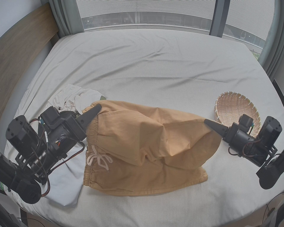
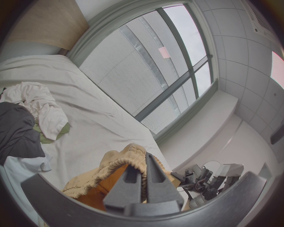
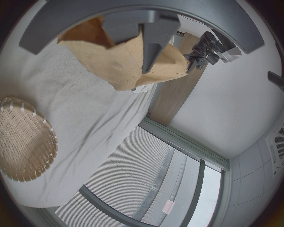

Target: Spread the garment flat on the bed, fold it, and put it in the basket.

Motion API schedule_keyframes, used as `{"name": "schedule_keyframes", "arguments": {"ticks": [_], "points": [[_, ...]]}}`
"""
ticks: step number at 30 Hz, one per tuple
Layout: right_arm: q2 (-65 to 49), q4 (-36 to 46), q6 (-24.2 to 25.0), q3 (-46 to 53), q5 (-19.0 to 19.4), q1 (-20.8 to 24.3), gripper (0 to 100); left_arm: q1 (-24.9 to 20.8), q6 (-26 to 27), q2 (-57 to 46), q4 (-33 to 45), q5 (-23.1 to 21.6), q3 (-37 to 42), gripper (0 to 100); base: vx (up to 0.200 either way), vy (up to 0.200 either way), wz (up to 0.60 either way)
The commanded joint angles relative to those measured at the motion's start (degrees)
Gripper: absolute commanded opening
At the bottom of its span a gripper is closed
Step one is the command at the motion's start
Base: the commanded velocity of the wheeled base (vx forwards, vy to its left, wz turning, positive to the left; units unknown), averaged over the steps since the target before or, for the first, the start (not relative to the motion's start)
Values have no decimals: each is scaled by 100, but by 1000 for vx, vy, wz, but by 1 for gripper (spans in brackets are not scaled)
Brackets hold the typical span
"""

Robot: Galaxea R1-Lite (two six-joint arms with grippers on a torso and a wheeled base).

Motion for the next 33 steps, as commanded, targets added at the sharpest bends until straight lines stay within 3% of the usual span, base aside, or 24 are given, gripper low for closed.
{"name": "schedule_keyframes", "arguments": {"ticks": [1,5,13,22,33], "points": [[-1264,551,13,189,25,-131,0,324,44,-422,1,-583,143,0,0,0,0],[-1413,717,5,93,157,-439,0,825,53,-466,1,-1242,134,0,0,0,0],[-1440,744,-4,84,174,-711,0,1388,369,-527,1,-2007,512,0,0,0,0],[-1431,753,-13,75,174,-1001,0,1519,387,-589,1,-2069,652,0,0,0,0],[-1413,753,-13,110,174,-1028,0,1730,387,-553,1,-2051,635,0,0,0,0]]}}
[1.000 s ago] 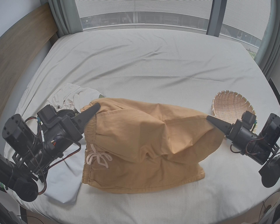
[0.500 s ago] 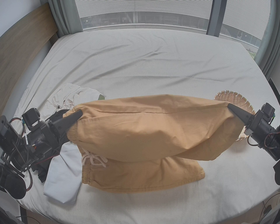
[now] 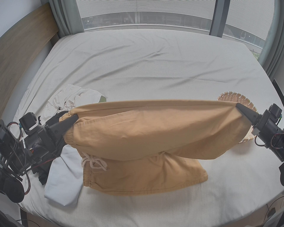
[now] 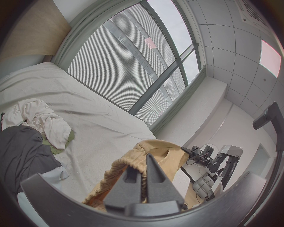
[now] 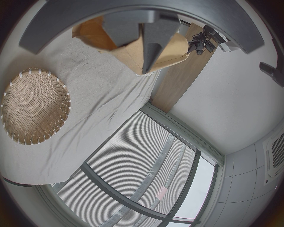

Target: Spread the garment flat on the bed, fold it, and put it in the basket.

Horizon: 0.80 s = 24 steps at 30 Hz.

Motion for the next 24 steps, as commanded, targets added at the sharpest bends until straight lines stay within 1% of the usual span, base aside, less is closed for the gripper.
{"name": "schedule_keyframes", "arguments": {"ticks": [1,4,8,9,10,11,14,19,20,24], "points": [[48,-3,-8,-13,-6,21,0,77,-22,41,5,22,-39,0,0,0,0],[189,-3,-35,-136,-6,56,0,69,-49,111,5,74,-118,0,0,0,0],[575,-3,-149,-426,-6,56,0,33,-136,287,5,259,-311,0,0,0,0],[707,-12,-167,-532,-6,47,0,33,-321,331,5,329,-426,0,0,0,0],[751,-12,-167,-576,-6,47,0,33,-391,348,5,347,-470,0,0,0,0],[901,-12,-167,-681,-6,47,0,42,-611,419,5,373,-654,0,0,0,0],[1129,-12,-167,-962,-6,21,0,51,-857,551,5,444,-953,0,0,0,0],[1437,-3,-167,-1323,-6,-5,0,25,-875,841,5,646,-1199,0,0,0,0],[1639,-3,-167,-1490,-6,-5,0,25,-884,1043,5,742,-1366,0,0,0,0],[1885,-3,-167,-1701,-6,-5,0,42,-866,1324,-4,839,-1524,0,0,0,0]]}}
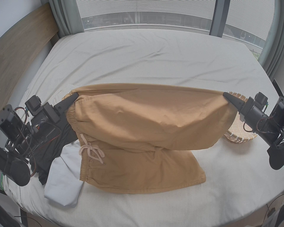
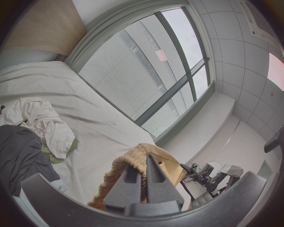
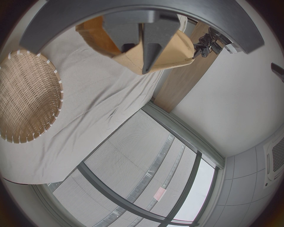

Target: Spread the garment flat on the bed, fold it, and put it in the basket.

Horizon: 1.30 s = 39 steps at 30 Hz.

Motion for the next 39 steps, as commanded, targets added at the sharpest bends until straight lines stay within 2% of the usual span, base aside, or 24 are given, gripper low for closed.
{"name": "schedule_keyframes", "arguments": {"ticks": [1,12,21,27,28,32,34,39], "points": [[675,0,-2,-440,-6,-5,0,9,8,639,-10,113,-329,0,0,0,0],[1677,88,7,-1618,-6,-58,0,-8,-9,1377,-10,139,-1164,0,0,0,0],[2029,238,7,-2269,-6,-146,0,-26,-44,1913,-1,139,-2017,0,0,0,0],[2336,220,24,-2506,-50,-208,0,-96,-484,2195,8,377,-2509,0,0,0,0],[2354,220,24,-2523,-59,-208,100,-96,-484,2221,8,385,-2544,100,0,0,0],[2609,167,33,-2884,-367,-304,100,-87,-554,2432,148,429,-2790,100,0,0,0],[2600,167,33,-2866,-384,-322,100,-79,-563,2458,333,500,-2843,100,0,0,0],[2240,-79,16,-2251,-393,-260,100,-52,-537,2441,1054,1115,-2966,100,0,0,0]]}}
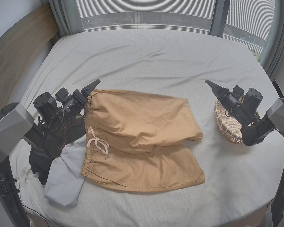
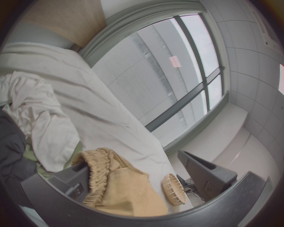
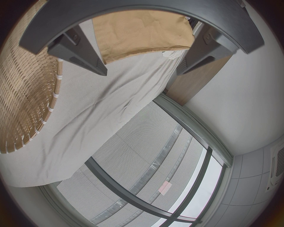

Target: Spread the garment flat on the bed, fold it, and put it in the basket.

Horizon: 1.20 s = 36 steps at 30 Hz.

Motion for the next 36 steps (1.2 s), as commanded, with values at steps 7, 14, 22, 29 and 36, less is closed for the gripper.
{"name": "schedule_keyframes", "arguments": {"ticks": [7,14,22,29,36], "points": [[-716,-685,-28,1524,6,343,100,124,266,11,785,427,19,100,0,0,0],[-830,-1151,-291,2543,6,563,100,326,1101,-68,714,656,547,100,0,0,0],[-786,-1169,-713,3554,14,686,100,247,1259,-832,451,497,1830,100,0,0,0],[-224,-1169,-1038,3844,6,704,100,45,1268,-955,-613,-118,3280,100,0,0,0],[277,-1169,-1469,3941,-3,915,100,-52,1725,-938,-745,-531,3939,100,0,0,0]]}}
